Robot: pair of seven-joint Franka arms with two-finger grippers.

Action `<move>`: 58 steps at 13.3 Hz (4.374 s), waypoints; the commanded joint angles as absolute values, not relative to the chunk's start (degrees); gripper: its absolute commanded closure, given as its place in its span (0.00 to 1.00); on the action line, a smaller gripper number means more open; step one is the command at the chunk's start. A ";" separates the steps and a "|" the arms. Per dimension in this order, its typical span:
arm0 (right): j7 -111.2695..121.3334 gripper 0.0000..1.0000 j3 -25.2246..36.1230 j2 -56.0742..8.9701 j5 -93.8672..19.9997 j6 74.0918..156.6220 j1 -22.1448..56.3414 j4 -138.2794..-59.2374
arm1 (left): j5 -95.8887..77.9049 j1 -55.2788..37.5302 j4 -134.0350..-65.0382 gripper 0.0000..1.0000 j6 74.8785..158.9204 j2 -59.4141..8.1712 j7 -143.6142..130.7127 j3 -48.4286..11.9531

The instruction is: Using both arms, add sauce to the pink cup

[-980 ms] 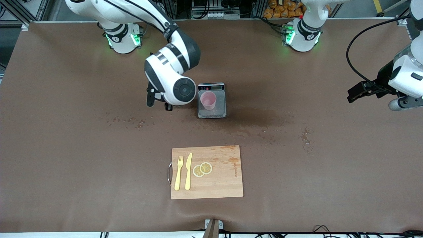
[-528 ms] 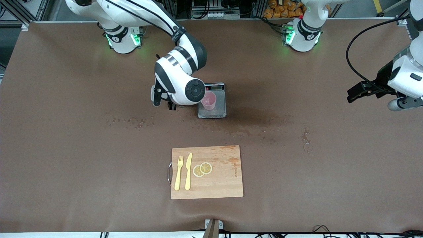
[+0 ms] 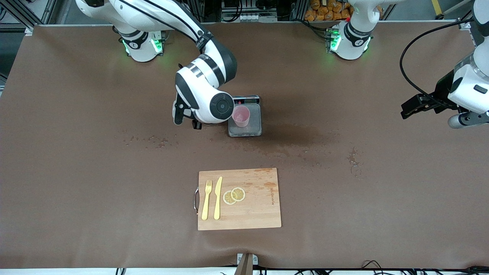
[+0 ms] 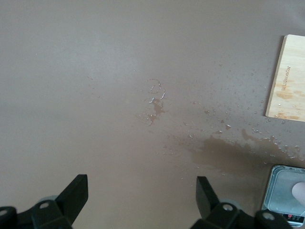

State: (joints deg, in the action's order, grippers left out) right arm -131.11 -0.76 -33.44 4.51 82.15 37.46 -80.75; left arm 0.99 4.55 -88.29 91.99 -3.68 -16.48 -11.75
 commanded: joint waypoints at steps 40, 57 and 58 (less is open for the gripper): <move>-35.10 0.69 -1.32 -39.71 -34.71 69.87 -27.32 -84.99 | 0.00 4.75 -88.95 0.00 92.02 -3.78 -16.96 -11.69; -24.52 0.54 -1.32 -50.71 -38.14 69.34 -31.46 -86.40 | 0.00 5.19 -88.86 0.00 92.02 -3.78 -16.08 -11.60; -24.35 0.52 -1.32 -50.97 -38.14 69.52 -31.46 -86.40 | 0.00 5.19 -88.86 0.00 92.02 -3.78 -16.08 -11.60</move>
State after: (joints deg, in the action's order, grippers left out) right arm -24.81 -0.34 -50.78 -36.95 70.73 -30.21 -86.57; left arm 0.98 4.84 -88.73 92.02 -4.12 -16.48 -11.62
